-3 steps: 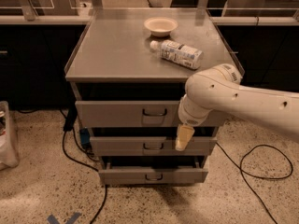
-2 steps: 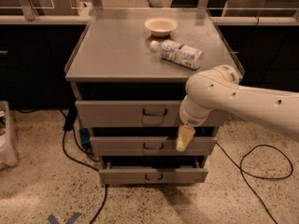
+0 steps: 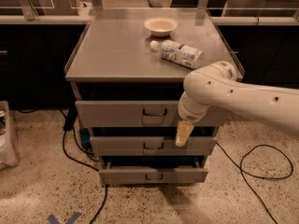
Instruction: Open top drawer
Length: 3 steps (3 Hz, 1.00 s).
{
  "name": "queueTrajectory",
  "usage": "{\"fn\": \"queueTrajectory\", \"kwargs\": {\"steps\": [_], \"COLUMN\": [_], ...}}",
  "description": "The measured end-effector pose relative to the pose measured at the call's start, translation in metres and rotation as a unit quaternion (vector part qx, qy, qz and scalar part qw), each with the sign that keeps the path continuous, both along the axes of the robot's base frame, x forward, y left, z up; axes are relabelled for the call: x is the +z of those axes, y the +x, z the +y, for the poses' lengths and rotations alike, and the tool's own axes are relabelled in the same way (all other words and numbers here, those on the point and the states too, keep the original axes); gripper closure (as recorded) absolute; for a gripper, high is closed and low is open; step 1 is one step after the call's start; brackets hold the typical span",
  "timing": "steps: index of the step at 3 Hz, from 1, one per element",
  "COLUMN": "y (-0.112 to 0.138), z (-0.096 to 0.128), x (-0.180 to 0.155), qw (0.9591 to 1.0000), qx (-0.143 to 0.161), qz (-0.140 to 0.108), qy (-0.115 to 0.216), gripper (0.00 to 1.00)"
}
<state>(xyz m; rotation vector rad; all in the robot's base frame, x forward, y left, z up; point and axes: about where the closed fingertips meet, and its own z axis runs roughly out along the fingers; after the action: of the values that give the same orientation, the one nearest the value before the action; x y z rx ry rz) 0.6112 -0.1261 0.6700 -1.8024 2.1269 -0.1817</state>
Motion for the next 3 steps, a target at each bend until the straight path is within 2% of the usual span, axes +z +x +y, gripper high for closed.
{"fn": "queueTrajectory", "kwargs": {"steps": [1,2,3], "y": [0.015,0.030,0.032], "z": [0.006,0.010,0.014], "x": [-0.001,-0.028,-0.036], "qw": [0.9999,0.9966,0.9918], "qx": [0.010,0.022,0.029], "qz": [-0.006,0.071,0.110], "qy": [0.003,0.037,0.059], "gripper": [0.00,0.00,0.00]}}
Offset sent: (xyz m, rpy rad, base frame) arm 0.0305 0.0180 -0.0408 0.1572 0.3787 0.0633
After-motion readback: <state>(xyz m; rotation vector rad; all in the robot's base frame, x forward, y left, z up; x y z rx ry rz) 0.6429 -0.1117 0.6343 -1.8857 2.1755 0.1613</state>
